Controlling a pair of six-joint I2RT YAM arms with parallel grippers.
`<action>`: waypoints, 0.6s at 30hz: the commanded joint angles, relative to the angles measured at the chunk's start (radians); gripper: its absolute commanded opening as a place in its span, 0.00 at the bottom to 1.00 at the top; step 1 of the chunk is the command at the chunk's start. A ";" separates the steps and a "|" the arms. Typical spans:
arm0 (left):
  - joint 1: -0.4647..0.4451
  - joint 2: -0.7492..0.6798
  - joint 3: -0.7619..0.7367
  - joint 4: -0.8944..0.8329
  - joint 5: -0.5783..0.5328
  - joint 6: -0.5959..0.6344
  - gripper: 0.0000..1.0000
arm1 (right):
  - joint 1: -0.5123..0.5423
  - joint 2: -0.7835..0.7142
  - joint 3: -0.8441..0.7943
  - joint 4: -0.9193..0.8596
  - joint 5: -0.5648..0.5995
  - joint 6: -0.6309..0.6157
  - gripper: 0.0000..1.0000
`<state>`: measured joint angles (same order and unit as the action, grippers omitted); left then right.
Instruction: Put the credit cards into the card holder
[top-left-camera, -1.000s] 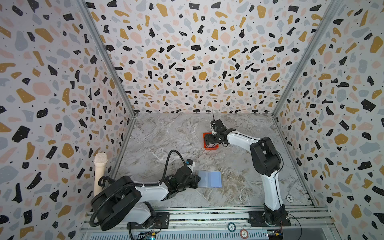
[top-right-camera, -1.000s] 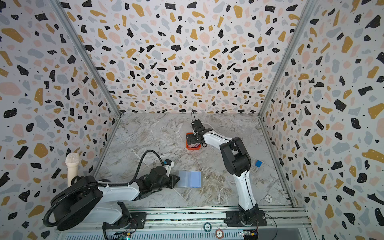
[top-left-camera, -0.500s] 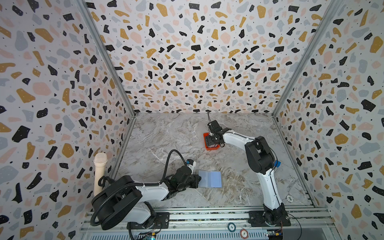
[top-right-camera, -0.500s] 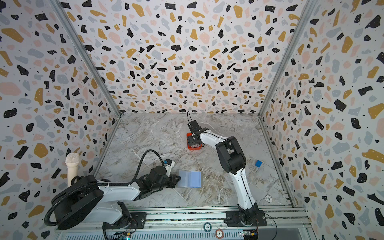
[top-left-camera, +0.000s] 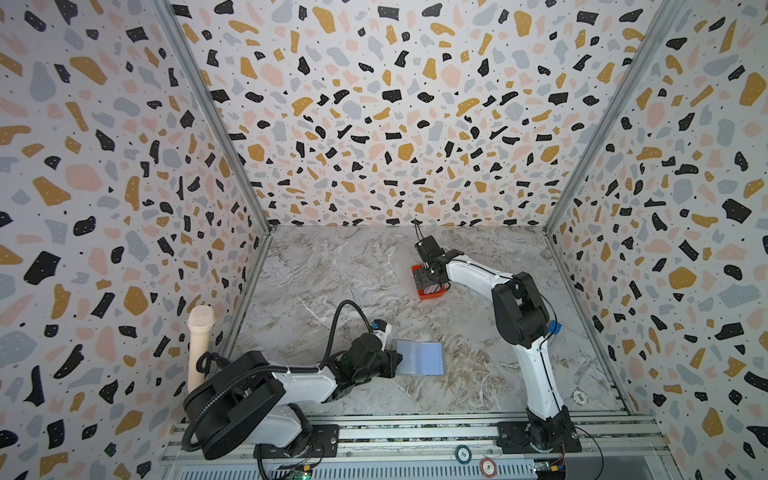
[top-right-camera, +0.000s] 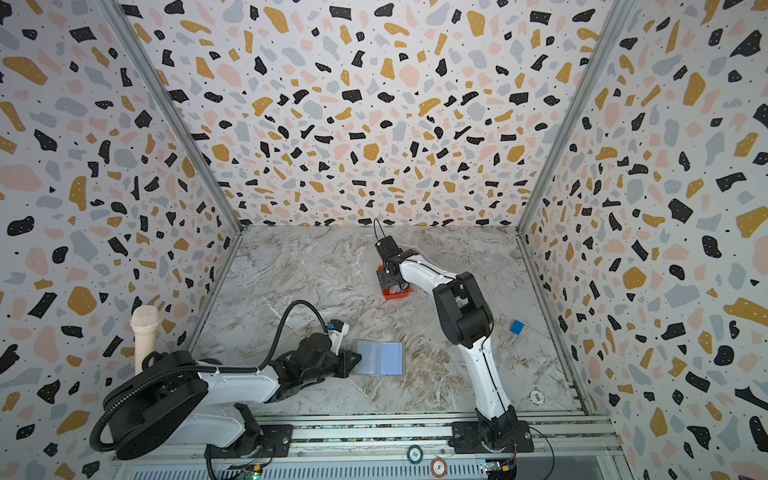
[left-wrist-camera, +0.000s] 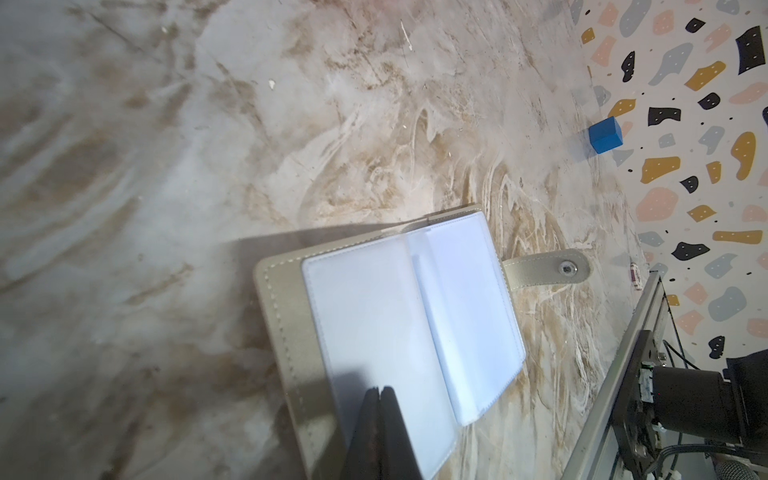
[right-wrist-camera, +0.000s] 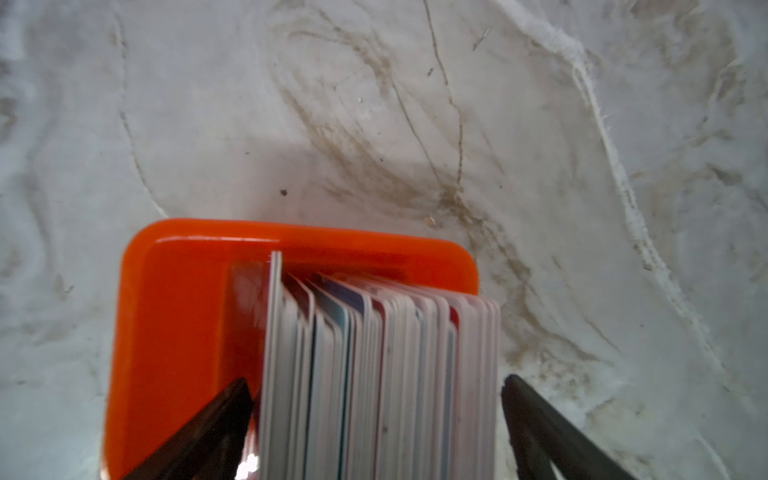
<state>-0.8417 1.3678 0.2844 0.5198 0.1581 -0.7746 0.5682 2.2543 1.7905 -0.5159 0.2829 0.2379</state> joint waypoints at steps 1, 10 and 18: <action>-0.004 0.003 -0.019 0.051 0.011 -0.001 0.00 | -0.009 -0.036 0.032 -0.065 0.055 -0.012 0.95; -0.004 0.001 -0.028 0.064 0.015 -0.002 0.00 | -0.011 -0.037 0.058 -0.097 0.094 -0.014 0.94; -0.004 -0.002 -0.033 0.065 0.015 0.000 0.00 | -0.011 -0.025 0.101 -0.134 0.130 -0.031 0.93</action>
<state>-0.8417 1.3678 0.2684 0.5491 0.1677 -0.7776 0.5629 2.2543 1.8565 -0.5999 0.3717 0.2222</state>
